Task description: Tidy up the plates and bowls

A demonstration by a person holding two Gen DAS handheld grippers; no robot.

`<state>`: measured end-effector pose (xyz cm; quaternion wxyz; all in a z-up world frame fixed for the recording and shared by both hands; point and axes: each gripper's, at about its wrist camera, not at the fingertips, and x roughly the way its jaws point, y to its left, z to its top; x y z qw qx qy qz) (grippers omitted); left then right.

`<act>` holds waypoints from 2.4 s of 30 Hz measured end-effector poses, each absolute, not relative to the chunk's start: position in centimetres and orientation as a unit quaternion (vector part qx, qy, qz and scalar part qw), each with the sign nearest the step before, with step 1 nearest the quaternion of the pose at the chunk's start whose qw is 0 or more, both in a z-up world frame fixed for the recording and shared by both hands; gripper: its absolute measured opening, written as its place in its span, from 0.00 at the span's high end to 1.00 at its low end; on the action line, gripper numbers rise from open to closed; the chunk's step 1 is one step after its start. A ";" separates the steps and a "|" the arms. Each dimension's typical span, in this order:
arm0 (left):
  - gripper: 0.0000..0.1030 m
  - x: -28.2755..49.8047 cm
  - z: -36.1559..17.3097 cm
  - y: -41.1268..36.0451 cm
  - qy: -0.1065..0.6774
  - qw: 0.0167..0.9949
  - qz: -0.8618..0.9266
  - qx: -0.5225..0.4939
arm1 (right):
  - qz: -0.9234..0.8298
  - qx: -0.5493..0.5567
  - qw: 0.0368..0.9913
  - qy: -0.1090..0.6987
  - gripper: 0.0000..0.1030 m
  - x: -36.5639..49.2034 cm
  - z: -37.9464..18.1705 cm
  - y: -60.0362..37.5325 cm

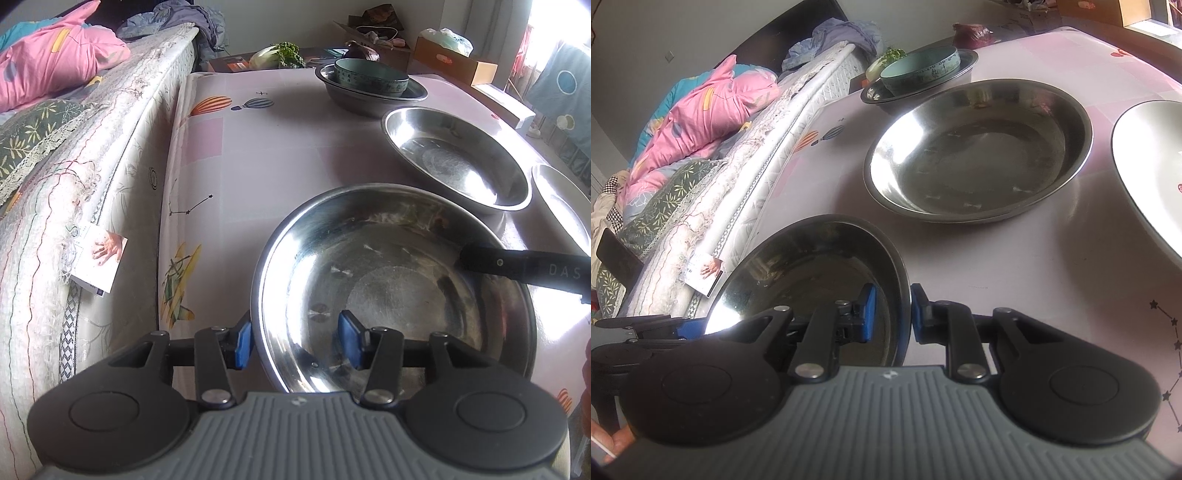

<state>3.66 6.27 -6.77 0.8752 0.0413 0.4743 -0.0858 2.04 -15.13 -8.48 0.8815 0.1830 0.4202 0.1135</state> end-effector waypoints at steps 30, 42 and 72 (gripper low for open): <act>0.50 3.5 -6.5 5.3 0.457 0.883 -0.079 0.073 | 0.115 0.154 0.889 0.416 0.81 1.8 -8.0 -14.6; 0.49 3.1 -6.3 4.9 0.453 0.884 -0.080 0.078 | 0.114 0.153 0.891 0.412 0.81 1.5 -7.8 -14.9; 0.49 4.2 -7.0 4.6 0.460 0.880 -0.078 0.086 | 0.114 0.124 0.896 0.410 0.80 1.8 -8.2 -14.2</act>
